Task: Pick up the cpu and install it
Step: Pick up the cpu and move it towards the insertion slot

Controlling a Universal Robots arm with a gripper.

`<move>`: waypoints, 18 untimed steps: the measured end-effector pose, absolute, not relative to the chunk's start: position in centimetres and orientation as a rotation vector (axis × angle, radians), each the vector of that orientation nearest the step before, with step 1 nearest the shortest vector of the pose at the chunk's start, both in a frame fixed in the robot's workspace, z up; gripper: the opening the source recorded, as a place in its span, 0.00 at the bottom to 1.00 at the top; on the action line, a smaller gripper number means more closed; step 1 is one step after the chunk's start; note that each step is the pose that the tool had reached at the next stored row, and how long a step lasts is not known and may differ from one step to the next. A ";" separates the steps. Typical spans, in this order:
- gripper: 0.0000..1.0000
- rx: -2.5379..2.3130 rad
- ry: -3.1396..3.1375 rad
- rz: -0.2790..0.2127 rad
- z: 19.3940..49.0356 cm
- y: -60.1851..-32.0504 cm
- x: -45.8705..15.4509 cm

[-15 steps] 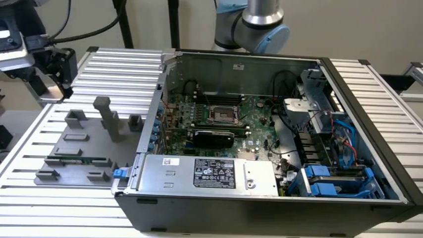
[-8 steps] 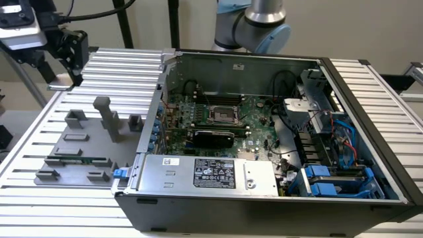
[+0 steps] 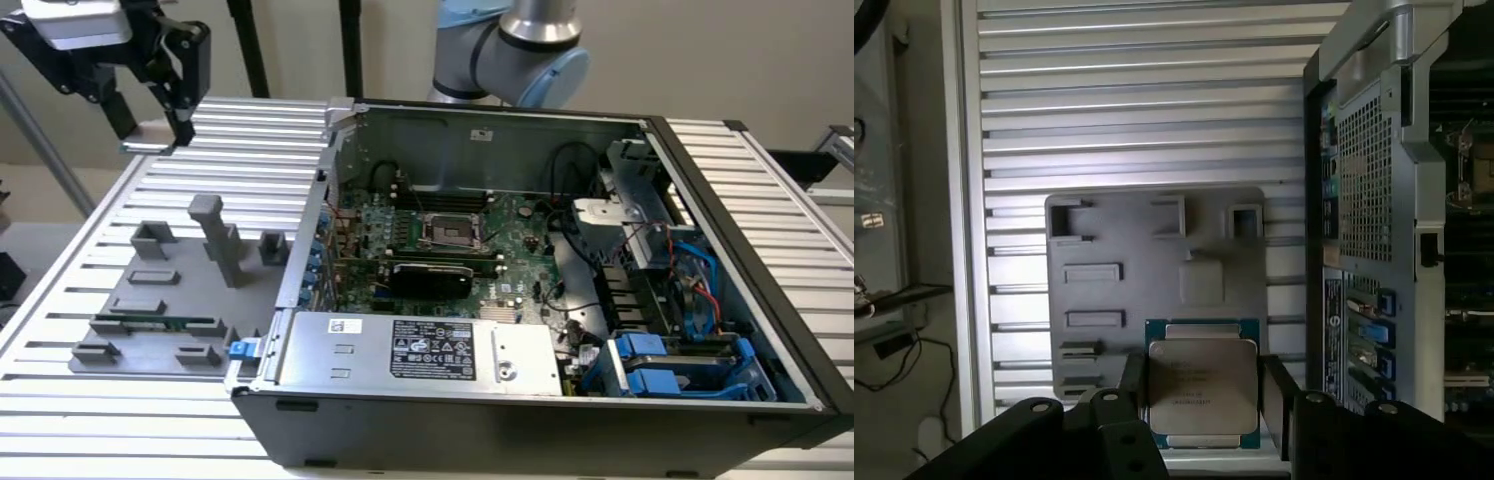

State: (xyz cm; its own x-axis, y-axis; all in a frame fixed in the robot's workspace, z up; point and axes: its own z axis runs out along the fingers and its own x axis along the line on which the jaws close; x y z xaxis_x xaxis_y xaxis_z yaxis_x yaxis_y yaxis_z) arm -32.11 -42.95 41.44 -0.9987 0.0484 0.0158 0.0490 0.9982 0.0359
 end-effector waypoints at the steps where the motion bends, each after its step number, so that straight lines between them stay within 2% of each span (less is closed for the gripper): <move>1: 0.55 -0.076 -3.125 -0.057 41.6 -42.9 -31.8; 18: 0.55 -0.076 -3.125 -0.057 41.8 -40.7 -26.5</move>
